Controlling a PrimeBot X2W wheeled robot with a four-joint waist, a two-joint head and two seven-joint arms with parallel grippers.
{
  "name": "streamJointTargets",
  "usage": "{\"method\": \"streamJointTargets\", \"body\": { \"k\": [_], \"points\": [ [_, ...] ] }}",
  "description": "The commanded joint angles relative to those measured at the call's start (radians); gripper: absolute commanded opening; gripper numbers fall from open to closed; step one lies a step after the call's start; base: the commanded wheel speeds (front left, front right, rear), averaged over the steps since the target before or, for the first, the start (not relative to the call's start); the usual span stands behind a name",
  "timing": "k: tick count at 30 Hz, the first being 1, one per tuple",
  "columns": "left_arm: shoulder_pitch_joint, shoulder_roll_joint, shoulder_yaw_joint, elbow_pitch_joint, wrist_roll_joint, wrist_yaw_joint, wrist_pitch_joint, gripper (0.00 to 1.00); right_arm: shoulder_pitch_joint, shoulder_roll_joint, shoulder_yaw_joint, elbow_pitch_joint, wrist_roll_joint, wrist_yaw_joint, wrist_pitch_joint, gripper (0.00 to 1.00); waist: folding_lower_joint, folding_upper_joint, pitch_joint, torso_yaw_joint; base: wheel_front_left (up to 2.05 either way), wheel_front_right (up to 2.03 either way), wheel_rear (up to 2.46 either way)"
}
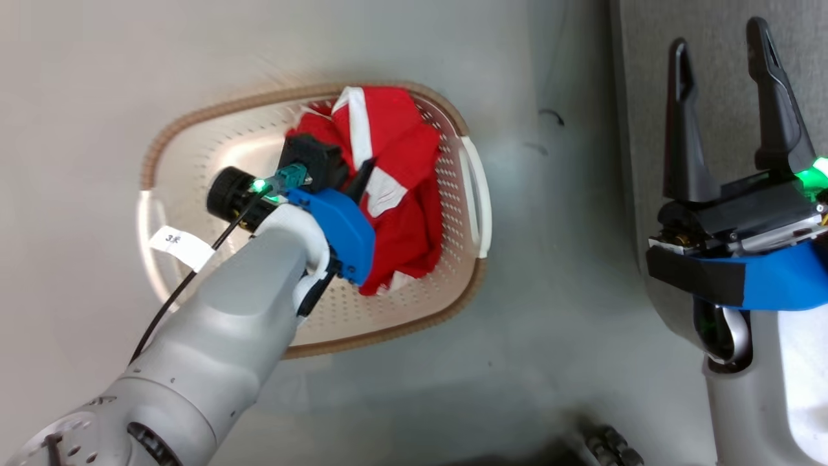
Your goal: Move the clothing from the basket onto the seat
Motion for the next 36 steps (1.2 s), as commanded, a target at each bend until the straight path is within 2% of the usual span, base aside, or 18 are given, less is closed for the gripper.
{"method": "streamJointTargets", "body": {
  "k": [1,11,25,31,36],
  "points": [
    [0.005,0.002,0.028,-0.028,0.008,-0.001,-0.006,0.0,0.017,-0.013,-0.008,0.007,-0.002,0.0,0.0,1.0,0.0,0.0,-0.068,0.05,0.0,0.0,0.0],
    [0.136,0.031,0.248,-0.159,0.156,-0.001,-0.006,0.0,0.056,-0.023,-0.018,0.067,0.017,0.0,0.0,1.0,0.0,0.0,-0.25,0.109,0.0,0.0,0.0],
    [0.275,0.053,0.523,-0.354,0.348,-0.001,-0.006,0.0,0.134,-0.013,-0.028,0.129,0.038,0.0,0.0,1.0,0.0,0.0,-0.477,0.114,0.0,0.0,0.0],
    [0.306,0.054,0.584,-0.445,0.41,-0.001,-0.006,0.0,0.176,-0.006,-0.032,0.153,0.043,0.0,0.0,1.0,0.0,0.0,-0.567,0.104,0.0,0.0,0.0],
    [0.293,0.055,0.584,-0.518,0.45,-0.001,-0.006,0.0,0.211,-0.003,-0.034,0.165,0.046,0.0,0.0,1.0,0.0,0.0,-0.623,0.104,0.0,0.0,0.0]
  ]
}}
